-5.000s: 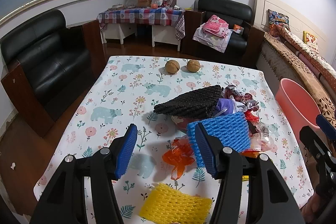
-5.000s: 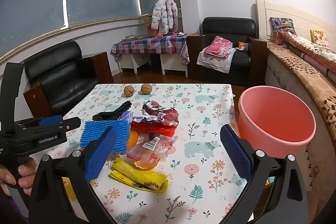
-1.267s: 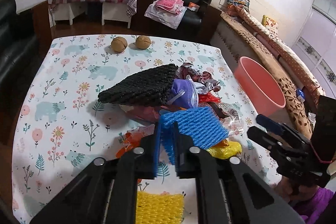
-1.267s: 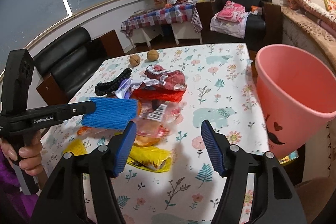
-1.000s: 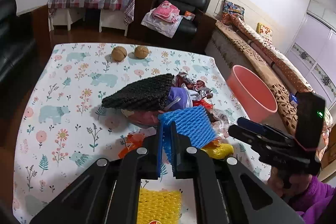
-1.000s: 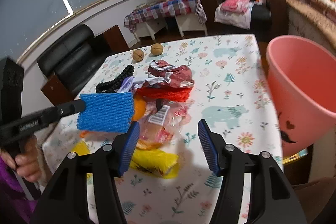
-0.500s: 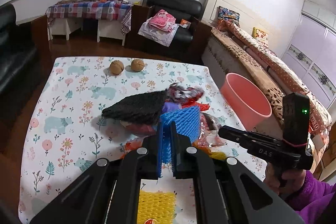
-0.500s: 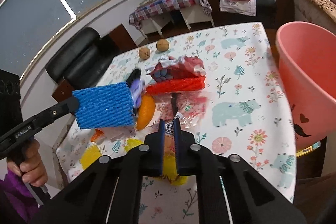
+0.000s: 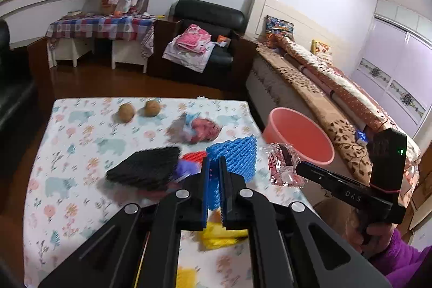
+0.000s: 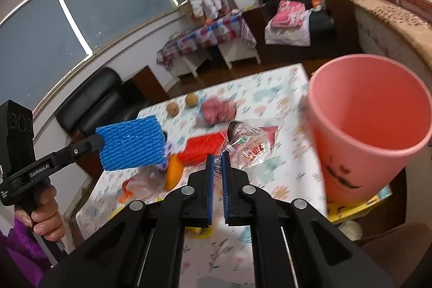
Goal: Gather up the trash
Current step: 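Carry the bag and blue net over the pink bucket and open both grippers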
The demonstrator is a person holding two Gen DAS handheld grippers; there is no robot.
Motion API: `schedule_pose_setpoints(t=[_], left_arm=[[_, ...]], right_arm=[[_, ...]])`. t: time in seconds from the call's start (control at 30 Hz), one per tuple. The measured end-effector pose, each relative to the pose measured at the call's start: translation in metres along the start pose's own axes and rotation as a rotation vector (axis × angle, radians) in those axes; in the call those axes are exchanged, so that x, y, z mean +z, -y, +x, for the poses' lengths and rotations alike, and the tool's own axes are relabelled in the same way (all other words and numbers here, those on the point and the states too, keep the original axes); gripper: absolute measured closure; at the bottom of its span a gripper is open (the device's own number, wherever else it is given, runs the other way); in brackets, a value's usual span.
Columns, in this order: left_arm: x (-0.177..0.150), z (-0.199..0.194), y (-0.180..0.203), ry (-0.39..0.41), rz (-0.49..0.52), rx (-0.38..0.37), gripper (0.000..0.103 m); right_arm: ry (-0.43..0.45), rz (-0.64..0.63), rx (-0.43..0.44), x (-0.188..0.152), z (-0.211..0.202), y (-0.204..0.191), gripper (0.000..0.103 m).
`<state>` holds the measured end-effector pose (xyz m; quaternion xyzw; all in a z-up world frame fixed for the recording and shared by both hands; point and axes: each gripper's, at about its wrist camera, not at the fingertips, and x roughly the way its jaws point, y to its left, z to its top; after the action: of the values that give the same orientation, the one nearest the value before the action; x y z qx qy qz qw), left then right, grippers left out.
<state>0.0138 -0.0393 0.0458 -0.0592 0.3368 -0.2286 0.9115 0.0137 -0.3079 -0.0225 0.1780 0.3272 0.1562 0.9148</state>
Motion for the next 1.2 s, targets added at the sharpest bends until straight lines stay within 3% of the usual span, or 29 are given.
schedule_pose_setpoints(t=[0.4, 0.67, 1.0, 1.03, 1.17, 1.2], left_arm=[[0.048, 0.066, 0.085, 0.016, 0.099, -0.086, 0.097], [0.056, 0.132, 0.147, -0.035, 0.211, -0.102, 0.097], [0.048, 0.187, 0.179, -0.11, 0.255, -0.108, 0.096], [0.048, 0.188, 0.179, -0.11, 0.253, -0.107, 0.095], [0.047, 0.193, 0.179, -0.109, 0.25, -0.105, 0.065], [0.046, 0.193, 0.179, -0.106, 0.251, -0.106, 0.064]], right_arm=[[0.176, 0.076, -0.171, 0.032, -0.046, 0.066, 0.097], [0.189, 0.15, -0.255, 0.033, -0.045, 0.114, 0.097], [0.176, 0.187, -0.303, 0.029, -0.041, 0.142, 0.096], [0.172, 0.185, -0.311, 0.029, -0.039, 0.143, 0.094], [0.158, 0.177, -0.314, 0.027, -0.035, 0.144, 0.078], [0.158, 0.173, -0.32, 0.026, -0.035, 0.144, 0.072]])
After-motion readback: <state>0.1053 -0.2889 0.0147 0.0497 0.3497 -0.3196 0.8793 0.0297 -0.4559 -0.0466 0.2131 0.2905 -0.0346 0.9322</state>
